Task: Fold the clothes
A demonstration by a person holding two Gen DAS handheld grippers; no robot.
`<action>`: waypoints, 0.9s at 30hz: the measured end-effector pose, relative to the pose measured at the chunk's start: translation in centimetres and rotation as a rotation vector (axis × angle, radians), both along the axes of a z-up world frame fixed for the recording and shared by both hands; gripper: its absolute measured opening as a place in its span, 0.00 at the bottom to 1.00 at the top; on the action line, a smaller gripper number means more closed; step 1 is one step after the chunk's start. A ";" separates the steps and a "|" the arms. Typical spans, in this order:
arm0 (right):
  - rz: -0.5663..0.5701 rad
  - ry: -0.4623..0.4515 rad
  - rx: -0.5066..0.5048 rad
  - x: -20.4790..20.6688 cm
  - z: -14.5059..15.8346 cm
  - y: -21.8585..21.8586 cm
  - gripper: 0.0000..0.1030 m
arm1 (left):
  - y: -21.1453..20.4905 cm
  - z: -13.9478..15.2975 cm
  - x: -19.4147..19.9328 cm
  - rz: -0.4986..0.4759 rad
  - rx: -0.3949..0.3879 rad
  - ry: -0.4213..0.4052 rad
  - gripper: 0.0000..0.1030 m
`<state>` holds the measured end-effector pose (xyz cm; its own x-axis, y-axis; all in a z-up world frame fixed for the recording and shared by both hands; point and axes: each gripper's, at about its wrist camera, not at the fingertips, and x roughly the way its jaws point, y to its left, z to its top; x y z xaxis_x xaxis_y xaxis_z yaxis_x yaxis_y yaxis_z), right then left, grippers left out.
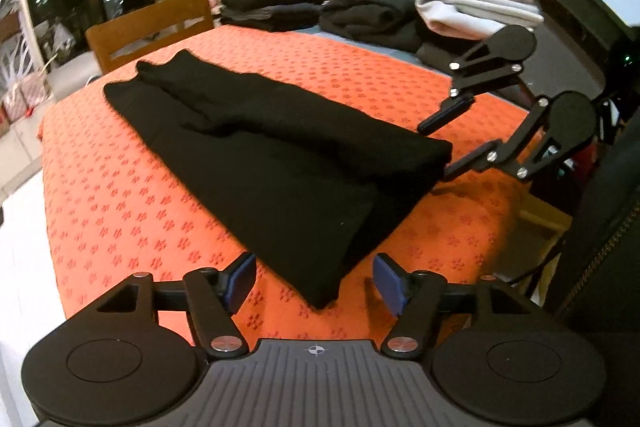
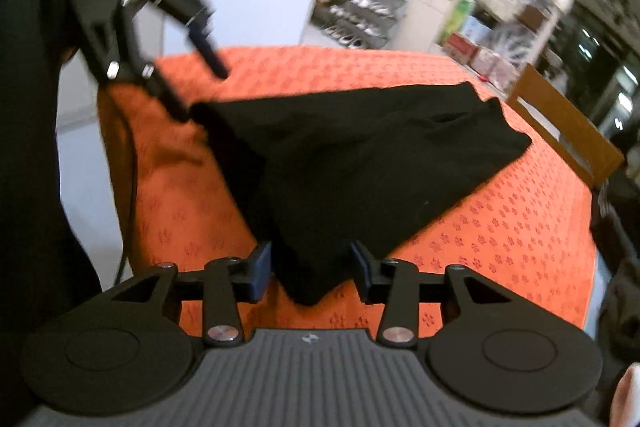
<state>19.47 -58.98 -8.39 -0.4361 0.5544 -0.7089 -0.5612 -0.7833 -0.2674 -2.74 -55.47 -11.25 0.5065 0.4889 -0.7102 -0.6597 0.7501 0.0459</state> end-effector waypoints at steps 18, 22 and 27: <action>0.101 -0.175 0.188 -3.1 2.8 -1.5 0.27 | -0.6 -2.4 3.6 -0.041 0.180 0.085 0.69; 0.086 -0.156 0.189 -3.1 4.4 -1.1 0.27 | -0.6 -3.1 3.6 -0.006 0.249 0.133 0.69; 0.073 -0.067 0.154 -2.2 5.4 -0.4 0.27 | -0.9 -3.6 3.8 -0.018 0.365 0.196 0.27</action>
